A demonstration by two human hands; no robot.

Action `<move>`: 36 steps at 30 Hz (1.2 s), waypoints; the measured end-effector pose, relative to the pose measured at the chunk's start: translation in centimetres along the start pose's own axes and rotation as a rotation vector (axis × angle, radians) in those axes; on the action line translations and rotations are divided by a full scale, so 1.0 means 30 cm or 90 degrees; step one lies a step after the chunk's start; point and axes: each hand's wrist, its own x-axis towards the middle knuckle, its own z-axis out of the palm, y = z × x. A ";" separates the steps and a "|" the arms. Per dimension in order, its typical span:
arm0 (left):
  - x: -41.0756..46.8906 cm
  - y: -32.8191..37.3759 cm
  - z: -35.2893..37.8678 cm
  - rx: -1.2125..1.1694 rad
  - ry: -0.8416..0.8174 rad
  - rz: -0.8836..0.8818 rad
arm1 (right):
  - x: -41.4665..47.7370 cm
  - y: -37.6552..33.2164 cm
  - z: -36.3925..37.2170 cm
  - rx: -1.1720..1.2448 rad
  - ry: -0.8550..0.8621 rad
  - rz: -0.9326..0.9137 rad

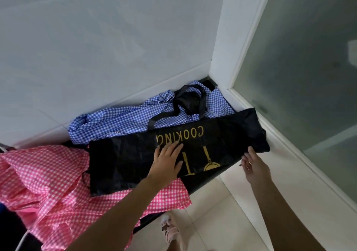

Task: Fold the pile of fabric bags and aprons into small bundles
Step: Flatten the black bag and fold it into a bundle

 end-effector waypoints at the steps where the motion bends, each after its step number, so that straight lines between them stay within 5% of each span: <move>1: 0.016 0.023 0.009 0.001 -0.025 -0.007 | 0.003 -0.022 0.003 0.035 -0.016 -0.001; 5: 0.050 0.108 0.063 -0.023 -0.124 -0.087 | 0.016 -0.111 -0.036 0.175 -0.082 0.018; 8: 0.045 0.119 0.117 0.015 -0.151 -0.121 | 0.036 -0.139 -0.053 0.074 -0.090 0.084; 12: 0.045 0.117 0.141 0.010 -0.121 -0.121 | 0.050 -0.124 -0.033 -0.030 -0.084 0.109; 15: 0.049 0.111 0.144 0.007 -0.118 -0.120 | 0.057 -0.148 -0.031 -0.033 -0.038 0.042; 20: 0.045 0.100 0.144 0.036 -0.132 -0.087 | 0.067 -0.260 -0.095 -0.048 -0.113 -0.074; 25: 0.051 0.124 0.146 0.074 -0.165 -0.080 | 0.058 -0.218 -0.094 0.065 -0.132 -0.003; 30: 0.090 0.162 0.104 0.030 -0.122 -0.111 | 0.026 -0.114 -0.034 0.000 -0.132 0.078; 36: 0.172 0.112 0.046 0.025 -0.118 -0.156 | 0.040 -0.096 -0.016 -0.020 -0.067 0.029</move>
